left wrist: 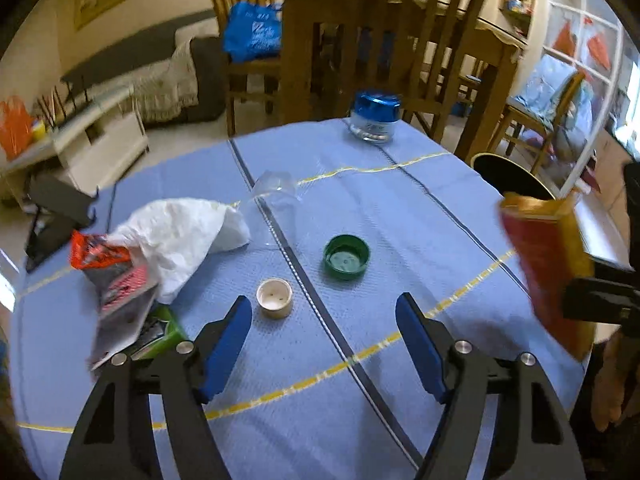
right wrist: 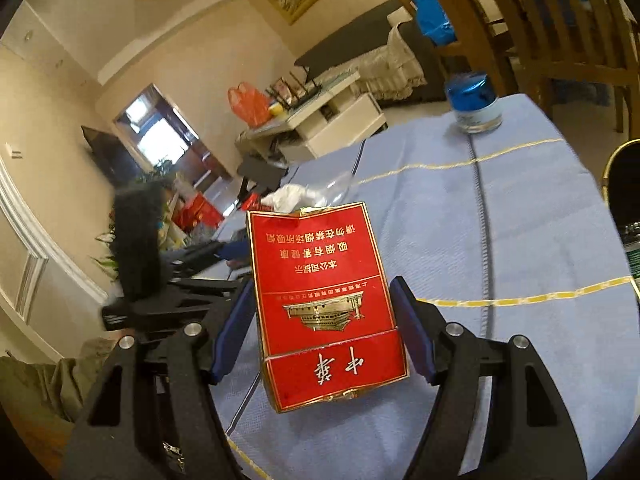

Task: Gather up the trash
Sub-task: 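Grasp the small white bottle cap with the left tool, then drop the red pack from the right tool while the left tool drops the cap into the bin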

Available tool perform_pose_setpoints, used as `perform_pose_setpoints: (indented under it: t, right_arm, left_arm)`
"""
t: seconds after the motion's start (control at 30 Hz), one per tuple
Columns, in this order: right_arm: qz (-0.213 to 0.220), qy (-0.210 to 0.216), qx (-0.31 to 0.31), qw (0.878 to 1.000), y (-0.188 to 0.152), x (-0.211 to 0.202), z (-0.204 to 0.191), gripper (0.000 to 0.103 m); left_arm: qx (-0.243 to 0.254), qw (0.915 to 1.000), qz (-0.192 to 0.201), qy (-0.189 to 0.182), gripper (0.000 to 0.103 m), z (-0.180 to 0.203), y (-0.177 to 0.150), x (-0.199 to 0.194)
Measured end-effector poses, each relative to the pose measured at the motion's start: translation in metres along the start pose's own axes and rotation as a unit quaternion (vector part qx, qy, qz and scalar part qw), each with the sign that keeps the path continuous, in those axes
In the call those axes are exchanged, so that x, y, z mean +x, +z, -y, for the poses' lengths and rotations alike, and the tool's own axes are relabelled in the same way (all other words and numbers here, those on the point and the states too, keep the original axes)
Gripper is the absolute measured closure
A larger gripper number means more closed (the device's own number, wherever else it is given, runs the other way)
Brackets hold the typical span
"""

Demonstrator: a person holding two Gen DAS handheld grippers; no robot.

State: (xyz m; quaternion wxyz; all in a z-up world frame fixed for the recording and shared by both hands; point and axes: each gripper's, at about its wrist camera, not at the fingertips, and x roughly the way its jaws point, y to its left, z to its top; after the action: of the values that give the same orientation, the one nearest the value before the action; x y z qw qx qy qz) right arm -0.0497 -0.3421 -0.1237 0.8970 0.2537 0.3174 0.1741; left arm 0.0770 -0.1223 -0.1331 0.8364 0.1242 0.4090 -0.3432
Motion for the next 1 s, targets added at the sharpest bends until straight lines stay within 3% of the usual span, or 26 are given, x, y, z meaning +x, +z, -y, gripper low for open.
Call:
perform_pose_setpoints:
  t: [0.2, 0.33, 0.5, 0.63, 0.83, 1.0]
  right_arm:
    - [0.012, 0.008, 0.016, 1.0, 0.002, -0.011, 0.009, 0.036]
    - [0.018, 0.011, 0.006, 1.0, 0.003, -0.012, 0.002, 0.035]
    - [0.025, 0.005, 0.011, 1.0, 0.004, -0.013, 0.004, 0.035]
    - [0.031, -0.006, 0.014, 0.999, 0.002, -0.017, 0.005, 0.035]
    - [0.034, -0.033, 0.002, 0.999, 0.002, -0.017, 0.002, 0.035]
    - [0.04, -0.058, 0.014, 0.997, 0.007, -0.022, 0.01, 0.036]
  left_arm:
    - [-0.037, 0.9989, -0.027, 0.004, 0.054, -0.024, -0.001, 0.02]
    - [-0.014, 0.9994, -0.026, 0.018, 0.056, -0.017, -0.001, 0.021]
    - [-0.006, 0.999, -0.025, 0.036, 0.084, -0.012, 0.004, 0.026]
    - [-0.031, 0.9987, -0.025, 0.032, 0.084, -0.017, 0.003, 0.023]
    - [-0.038, 0.9955, -0.002, 0.087, 0.084, -0.003, -0.009, -0.004]
    - [-0.026, 0.9967, 0.029, 0.071, 0.084, 0.019, -0.003, -0.032]
